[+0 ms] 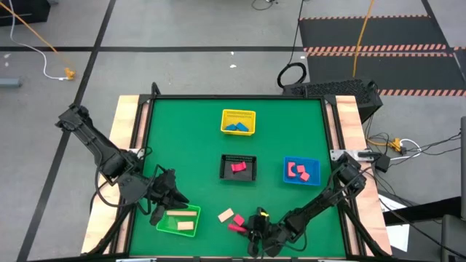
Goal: Sort & place blocks by color
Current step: Put the left red block into the black bin
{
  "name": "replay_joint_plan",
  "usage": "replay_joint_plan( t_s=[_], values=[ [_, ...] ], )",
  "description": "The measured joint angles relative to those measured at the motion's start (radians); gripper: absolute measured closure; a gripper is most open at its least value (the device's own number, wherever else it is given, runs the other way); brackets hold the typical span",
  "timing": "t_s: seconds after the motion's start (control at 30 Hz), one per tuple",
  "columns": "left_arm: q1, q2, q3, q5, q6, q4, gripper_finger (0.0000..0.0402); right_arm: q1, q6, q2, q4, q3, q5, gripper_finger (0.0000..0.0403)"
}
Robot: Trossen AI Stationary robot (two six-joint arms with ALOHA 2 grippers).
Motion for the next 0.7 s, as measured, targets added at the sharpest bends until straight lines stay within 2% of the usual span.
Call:
replay_joint_plan(
  t_s=[0.23,0.3,0.5,0.7],
  values=[
    [0.0,0.0,0.0,0.0,-0.003,0.015,0.0316,-0.001,0.01,-0.021,0.012,0.0,-0.099,0.0363],
    [0.0,0.0,0.0,0.0,-0.007,0.016,0.0316,0.0,-0.03,-0.044,0.01,-0.001,-0.12,0.0363],
    [0.018,0.0,0.0,-0.001,-0.04,0.031,0.0316,-0.022,-0.255,-0.15,0.016,0.0,-0.09,0.0363],
    [0.052,0.0,0.0,-0.001,-0.049,0.065,0.0316,-0.09,-0.514,-0.243,-0.014,0.0,0.009,0.0363]
  ],
)
